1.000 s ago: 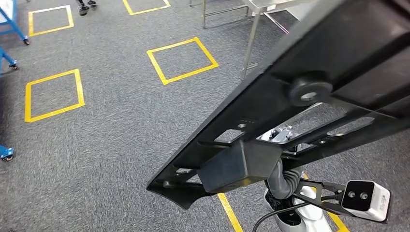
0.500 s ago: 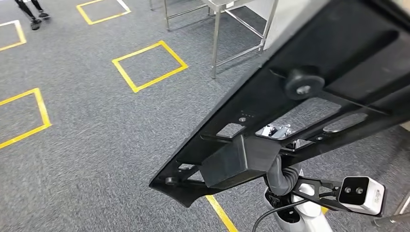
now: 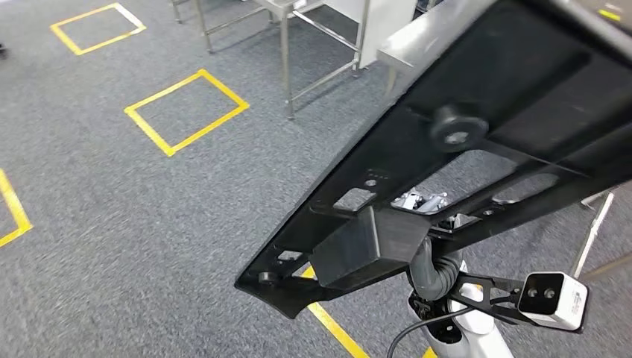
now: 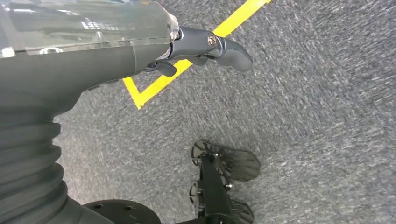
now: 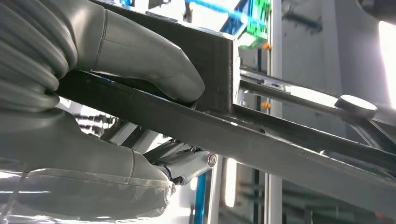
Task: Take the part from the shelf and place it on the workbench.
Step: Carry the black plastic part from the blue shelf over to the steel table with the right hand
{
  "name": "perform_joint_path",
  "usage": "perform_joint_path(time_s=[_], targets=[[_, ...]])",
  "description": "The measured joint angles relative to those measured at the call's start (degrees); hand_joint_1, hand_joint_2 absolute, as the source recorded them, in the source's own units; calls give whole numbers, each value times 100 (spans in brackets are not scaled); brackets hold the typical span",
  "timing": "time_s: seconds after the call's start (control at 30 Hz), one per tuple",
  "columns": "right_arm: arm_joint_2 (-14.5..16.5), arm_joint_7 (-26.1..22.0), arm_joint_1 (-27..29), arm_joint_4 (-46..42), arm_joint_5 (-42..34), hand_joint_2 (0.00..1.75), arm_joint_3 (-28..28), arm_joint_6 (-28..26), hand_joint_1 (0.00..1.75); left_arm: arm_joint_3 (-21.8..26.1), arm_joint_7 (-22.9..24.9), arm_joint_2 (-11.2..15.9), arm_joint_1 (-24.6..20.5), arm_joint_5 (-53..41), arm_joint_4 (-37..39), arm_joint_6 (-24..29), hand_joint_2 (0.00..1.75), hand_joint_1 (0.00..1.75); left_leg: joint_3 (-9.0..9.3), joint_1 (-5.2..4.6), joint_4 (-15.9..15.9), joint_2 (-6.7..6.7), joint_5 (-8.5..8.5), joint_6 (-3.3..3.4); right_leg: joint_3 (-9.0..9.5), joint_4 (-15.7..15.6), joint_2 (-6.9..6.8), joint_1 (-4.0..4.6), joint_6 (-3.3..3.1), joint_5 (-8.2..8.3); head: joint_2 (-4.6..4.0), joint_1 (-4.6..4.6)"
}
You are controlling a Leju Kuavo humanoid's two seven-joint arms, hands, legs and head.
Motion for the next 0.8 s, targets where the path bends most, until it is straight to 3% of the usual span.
perform_joint_path(time_s=[0.03,0.1,0.17,0.23,0.27,0.3,0.33,0.4,0.47,0.53,0.6,0.67,0.7,0.73,0.77,0.8], targets=[[-8,-11,9,-1,-5,175,2,-1,175,1,15,1,-8,3,0,16,175,0,11,5,-2,40,-17,-33,3,-16,78,-15,-28,12,0,-1],[-20,-29,13,-2,-18,175,9,-2,175,1,32,7,-27,16,0,45,175,0,-28,27,164,-151,-155,-97,32,-67,209,-52,-91,44,0,-1],[-23,-39,2,-1,-32,175,25,-8,175,1,37,12,-22,26,0,55,175,0,-308,54,796,-489,-503,-145,50,-93,336,-73,-140,63,0,-1],[-24,-40,1,8,-51,175,39,-20,175,2,46,16,7,28,0,59,175,0,-703,61,1562,-598,-791,-171,45,-82,490,-69,-155,63,0,-2],[-24,-40,2,14,-62,175,43,-27,175,4,55,20,18,28,0,63,175,0,-803,62,1715,-602,-777,-174,44,-73,574,-68,-155,61,0,-2],[-24,-40,2,21,-72,175,48,-36,175,5,66,22,23,28,0,68,175,0,-789,65,1625,-609,-642,-172,48,-62,660,-69,-149,58,0,-2],[-24,-40,2,26,-79,175,53,-45,175,6,75,25,22,27,0,72,175,0,-669,71,1317,-644,-419,-166,55,-49,741,-73,-139,52,0,-2],[-24,-42,-4,34,-83,175,63,-67,175,7,85,27,17,22,0,78,175,0,-322,97,496,-899,-30,-142,53,-11,880,-75,-100,31,0,-1],[-22,-43,-11,43,-73,175,77,-84,175,7,88,29,16,18,0,87,175,0,-149,104,103,-1087,73,-94,13,13,1000,-80,-35,31,0,-1],[-22,-44,-12,48,-52,175,87,-99,175,8,87,27,8,16,0,92,175,0,-131,91,73,-1004,76,-24,-24,3,1111,-92,43,55,0,-1],[-22,-46,-20,49,-27,175,95,-114,175,10,79,24,-10,17,0,91,175,0,-117,101,27,-874,111,53,-91,119,930,-87,99,-24,0,0],[-22,-46,-41,53,-9,175,113,-126,175,16,69,25,-10,18,0,90,175,0,-108,101,-5,-726,125,111,-356,669,564,-85,140,-338,0,2],[-22,-45,-49,59,-4,175,124,-132,175,21,67,26,0,19,0,90,175,0,-110,93,-6,-647,119,126,-556,1072,455,-94,161,-528,0,1],[-23,-45,-48,68,-4,175,132,-139,175,26,69,27,10,21,0,92,175,0,-111,86,-5,-565,111,130,-737,1432,409,-107,177,-660,0,1],[-24,-45,-44,78,-7,175,137,-148,175,31,74,28,15,23,0,96,175,0,-109,82,-4,-484,103,130,-838,1629,389,-119,188,-691,0,1],[-24,-45,-42,87,-10,175,142,-159,175,35,81,28,13,25,0,101,175,0,-102,80,-4,-407,93,124,-824,1599,370,-127,192,-613,0,1]])
